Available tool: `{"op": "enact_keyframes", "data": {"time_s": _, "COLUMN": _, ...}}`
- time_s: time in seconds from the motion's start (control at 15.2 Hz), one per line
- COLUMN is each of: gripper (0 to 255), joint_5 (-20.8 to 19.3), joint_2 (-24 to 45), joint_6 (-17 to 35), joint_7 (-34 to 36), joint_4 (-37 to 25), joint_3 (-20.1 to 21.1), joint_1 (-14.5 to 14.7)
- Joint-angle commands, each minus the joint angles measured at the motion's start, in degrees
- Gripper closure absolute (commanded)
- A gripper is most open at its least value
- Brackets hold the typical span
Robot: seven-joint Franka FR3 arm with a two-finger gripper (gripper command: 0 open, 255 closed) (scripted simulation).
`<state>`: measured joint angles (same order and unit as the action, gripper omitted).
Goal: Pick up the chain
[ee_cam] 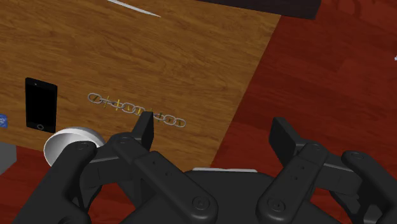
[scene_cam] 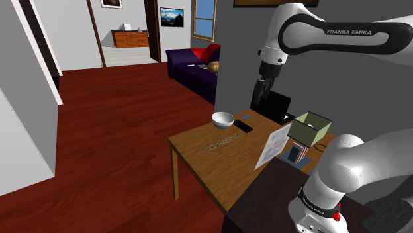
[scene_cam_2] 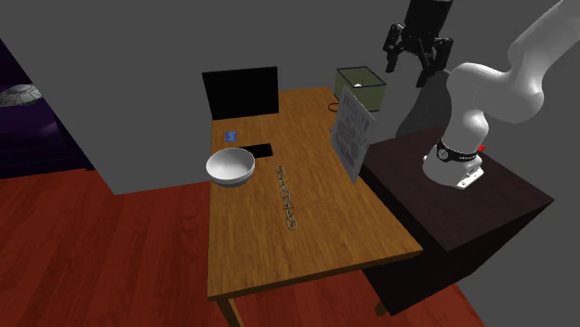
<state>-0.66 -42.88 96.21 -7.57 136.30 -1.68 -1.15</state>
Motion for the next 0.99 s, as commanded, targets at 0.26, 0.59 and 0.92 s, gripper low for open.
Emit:
{"op": "enact_keyframes", "data": {"time_s": 0.26, "gripper": 0, "joint_5": -2.2, "joint_2": 6.2, "joint_6": 5.9, "joint_7": -4.1, "joint_4": 1.6, "joint_3": -1.6, "joint_1": 0.1}}
{"op": "enact_keyframes", "data": {"time_s": 0.59, "gripper": 0, "joint_5": -4.8, "joint_2": 15.3, "joint_6": 13.1, "joint_7": -8.7, "joint_4": 2.0, "joint_3": -3.4, "joint_1": 0.1}}
{"op": "enact_keyframes", "data": {"time_s": 0.92, "gripper": 0, "joint_5": -7.2, "joint_2": 25.5, "joint_6": 20.0, "joint_7": -13.0, "joint_4": 0.6, "joint_3": -4.9, "joint_1": 0.0}}
